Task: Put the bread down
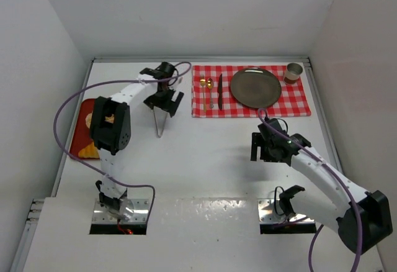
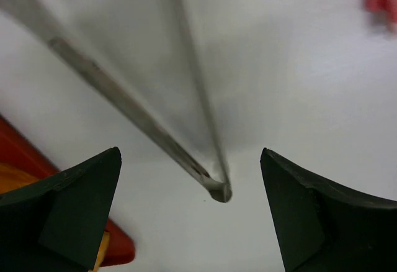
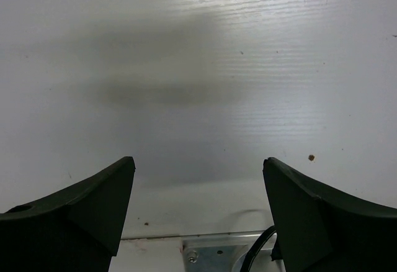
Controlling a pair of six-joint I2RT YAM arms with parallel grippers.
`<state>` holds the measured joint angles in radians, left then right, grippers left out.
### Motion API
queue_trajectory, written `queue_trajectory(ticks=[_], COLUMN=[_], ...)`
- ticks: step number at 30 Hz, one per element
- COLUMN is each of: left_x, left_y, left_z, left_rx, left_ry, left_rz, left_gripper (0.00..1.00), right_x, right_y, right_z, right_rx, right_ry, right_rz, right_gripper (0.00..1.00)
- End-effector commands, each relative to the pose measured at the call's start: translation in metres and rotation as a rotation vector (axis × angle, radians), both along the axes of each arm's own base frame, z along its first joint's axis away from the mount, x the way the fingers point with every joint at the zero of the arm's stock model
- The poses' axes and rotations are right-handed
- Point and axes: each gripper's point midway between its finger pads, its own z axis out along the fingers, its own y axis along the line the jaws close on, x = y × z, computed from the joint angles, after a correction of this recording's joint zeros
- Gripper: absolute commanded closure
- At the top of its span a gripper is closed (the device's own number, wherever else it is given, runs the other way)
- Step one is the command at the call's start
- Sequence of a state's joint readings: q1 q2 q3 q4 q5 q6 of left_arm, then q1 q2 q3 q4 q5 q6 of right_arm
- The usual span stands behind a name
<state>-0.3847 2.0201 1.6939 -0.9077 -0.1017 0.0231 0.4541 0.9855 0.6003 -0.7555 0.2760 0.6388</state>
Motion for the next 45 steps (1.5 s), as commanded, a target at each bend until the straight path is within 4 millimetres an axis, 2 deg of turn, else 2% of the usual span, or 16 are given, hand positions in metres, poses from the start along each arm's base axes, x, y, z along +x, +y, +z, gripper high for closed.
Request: queue_trajectory(ticks=[1, 5, 8, 9, 12, 15, 20, 24, 31, 34, 36, 40, 41, 42, 43, 45], left_x=[0.035, 0.036, 0.032, 0.026, 0.024, 0.028, 0.041, 0.044, 0.026, 0.027, 0.030, 0.060, 0.056, 0.071, 0.072, 0.063], left_y=[0.010, 0.020, 0.028, 0.025, 0.016, 0.012, 0.036, 0.038, 0.044, 0.049, 0.052, 0.040, 0.042, 0.040, 0.039, 0.047], left_z=[0.060, 0.040, 0.013, -0.007, -0.028, -0.036, -0.040, -0.057, -0.090, -0.090, -0.078, 0.001, 0.015, 0.050, 0.066, 0.076], left_rx=[-0.232, -0.181, -0.176, -0.172, -0.245, -0.262, -0.146, -0.085, -0.057, -0.071, -0.080, -0.145, -0.128, -0.133, -0.134, -0.098], left_ry=[-0.212, -0.241, -0.178, -0.122, -0.036, -0.039, -0.165, -0.177, -0.093, -0.082, -0.091, -0.200, -0.190, -0.255, -0.262, -0.204], left_rz=[0.294, 0.373, 0.432, 0.426, 0.412, 0.405, 0.491, 0.515, 0.527, 0.528, 0.515, 0.393, 0.368, 0.320, 0.291, 0.253], left_gripper=[0.00, 0.00, 0.00, 0.00, 0.00, 0.00, 0.00, 0.00, 0.18, 0.33, 0.37, 0.37, 0.37, 0.37, 0.37, 0.38], right_x=[0.018, 0.019, 0.019, 0.018, 0.019, 0.023, 0.026, 0.029, 0.029, 0.027, 0.026, 0.024, 0.023, 0.023, 0.023, 0.022], right_y=[0.005, -0.001, -0.003, -0.004, -0.002, -0.001, -0.001, 0.001, -0.003, -0.005, -0.006, -0.010, -0.011, -0.013, -0.012, -0.014], right_z=[0.013, 0.012, 0.009, 0.008, 0.006, 0.010, 0.011, 0.012, 0.016, 0.017, 0.019, 0.024, 0.025, 0.025, 0.028, 0.029], right_rx=[-0.009, -0.046, -0.050, -0.051, -0.050, -0.055, -0.079, -0.071, -0.079, -0.080, -0.079, -0.079, -0.081, -0.085, -0.076, -0.082], right_ry=[-0.051, -0.046, -0.045, -0.041, -0.031, -0.025, -0.001, -0.014, -0.040, -0.054, -0.063, -0.094, -0.096, -0.098, -0.112, -0.121], right_rz=[0.032, 0.016, -0.006, -0.013, -0.014, -0.014, 0.000, 0.000, 0.000, -0.005, -0.009, -0.017, -0.016, -0.021, -0.017, -0.022], right_gripper=[0.16, 0.16, 0.16, 0.16, 0.16, 0.16, 0.16, 0.16, 0.16, 0.16, 0.16, 0.16, 0.16, 0.16, 0.16, 0.16])
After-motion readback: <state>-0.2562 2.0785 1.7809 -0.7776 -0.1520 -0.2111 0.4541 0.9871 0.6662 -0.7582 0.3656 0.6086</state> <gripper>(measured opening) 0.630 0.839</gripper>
